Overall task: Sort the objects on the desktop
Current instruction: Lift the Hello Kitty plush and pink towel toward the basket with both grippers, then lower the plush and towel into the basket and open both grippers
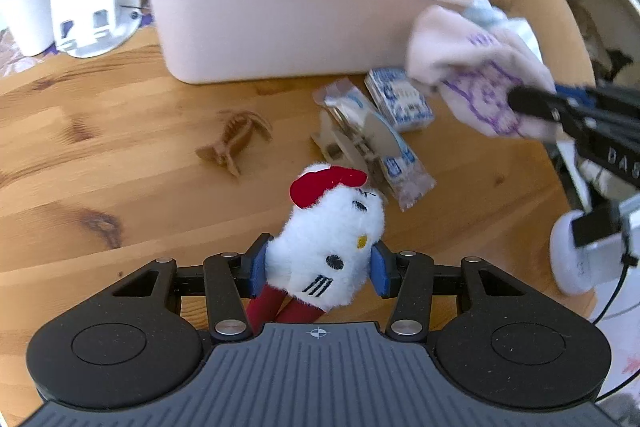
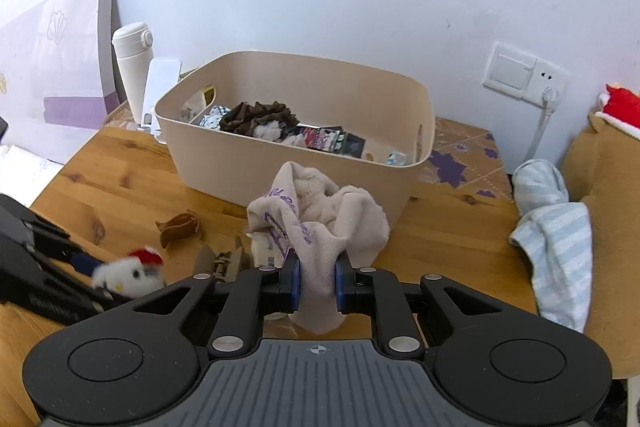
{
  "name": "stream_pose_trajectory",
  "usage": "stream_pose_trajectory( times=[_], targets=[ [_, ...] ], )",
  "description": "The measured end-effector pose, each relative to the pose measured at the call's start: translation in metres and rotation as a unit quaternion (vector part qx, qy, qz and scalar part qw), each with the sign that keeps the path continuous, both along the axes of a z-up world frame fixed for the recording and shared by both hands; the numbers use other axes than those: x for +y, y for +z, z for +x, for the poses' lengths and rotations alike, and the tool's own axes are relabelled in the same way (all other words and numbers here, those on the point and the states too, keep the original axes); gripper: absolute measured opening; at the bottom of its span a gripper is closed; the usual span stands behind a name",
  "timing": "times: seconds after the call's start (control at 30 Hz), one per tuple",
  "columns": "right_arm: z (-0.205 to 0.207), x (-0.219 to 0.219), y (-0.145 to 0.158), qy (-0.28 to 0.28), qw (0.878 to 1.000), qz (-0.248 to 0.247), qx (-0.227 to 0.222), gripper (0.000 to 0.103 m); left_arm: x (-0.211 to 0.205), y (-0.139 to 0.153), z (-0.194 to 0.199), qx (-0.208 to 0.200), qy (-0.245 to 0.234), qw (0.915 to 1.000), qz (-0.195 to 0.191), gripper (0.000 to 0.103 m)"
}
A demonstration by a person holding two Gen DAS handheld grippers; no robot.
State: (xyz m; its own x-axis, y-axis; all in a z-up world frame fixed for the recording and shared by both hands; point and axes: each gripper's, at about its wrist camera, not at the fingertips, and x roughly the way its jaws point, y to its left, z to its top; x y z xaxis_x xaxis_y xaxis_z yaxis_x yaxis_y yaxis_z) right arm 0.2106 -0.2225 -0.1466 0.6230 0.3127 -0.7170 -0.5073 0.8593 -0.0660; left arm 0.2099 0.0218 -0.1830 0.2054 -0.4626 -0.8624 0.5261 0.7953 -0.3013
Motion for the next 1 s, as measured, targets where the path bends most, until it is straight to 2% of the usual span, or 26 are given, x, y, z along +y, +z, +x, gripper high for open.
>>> stream_pose_trajectory(
  times=[0.17,0.33,0.57,0.67,1.0],
  targets=[
    [0.002,-0.011,0.014,-0.013,1.0,0.007,-0.012,0.016,0.011,0.014,0.007,-0.009,0.023,0.9997,-0.007,0.05],
    [0.007,-0.021,0.034,-0.026,0.999,0.02,-0.038,0.016,0.022,0.035,0.018,-0.051,0.033,0.9982,0.002,0.05],
    [0.021,-0.03,0.06,-0.033,0.996,0.032,-0.074,0.016,0.034,0.073,0.045,-0.093,0.068,0.993,-0.025,0.05],
    [0.029,-0.029,0.067,-0.033,0.995,0.034,-0.083,0.016,0.032,0.089,0.054,-0.111,0.062,0.9907,-0.047,0.05],
    [0.054,-0.001,0.078,0.008,0.993,0.037,-0.108,0.016,0.0,0.125,0.086,-0.175,0.044,0.9824,-0.046,0.05]
  ],
)
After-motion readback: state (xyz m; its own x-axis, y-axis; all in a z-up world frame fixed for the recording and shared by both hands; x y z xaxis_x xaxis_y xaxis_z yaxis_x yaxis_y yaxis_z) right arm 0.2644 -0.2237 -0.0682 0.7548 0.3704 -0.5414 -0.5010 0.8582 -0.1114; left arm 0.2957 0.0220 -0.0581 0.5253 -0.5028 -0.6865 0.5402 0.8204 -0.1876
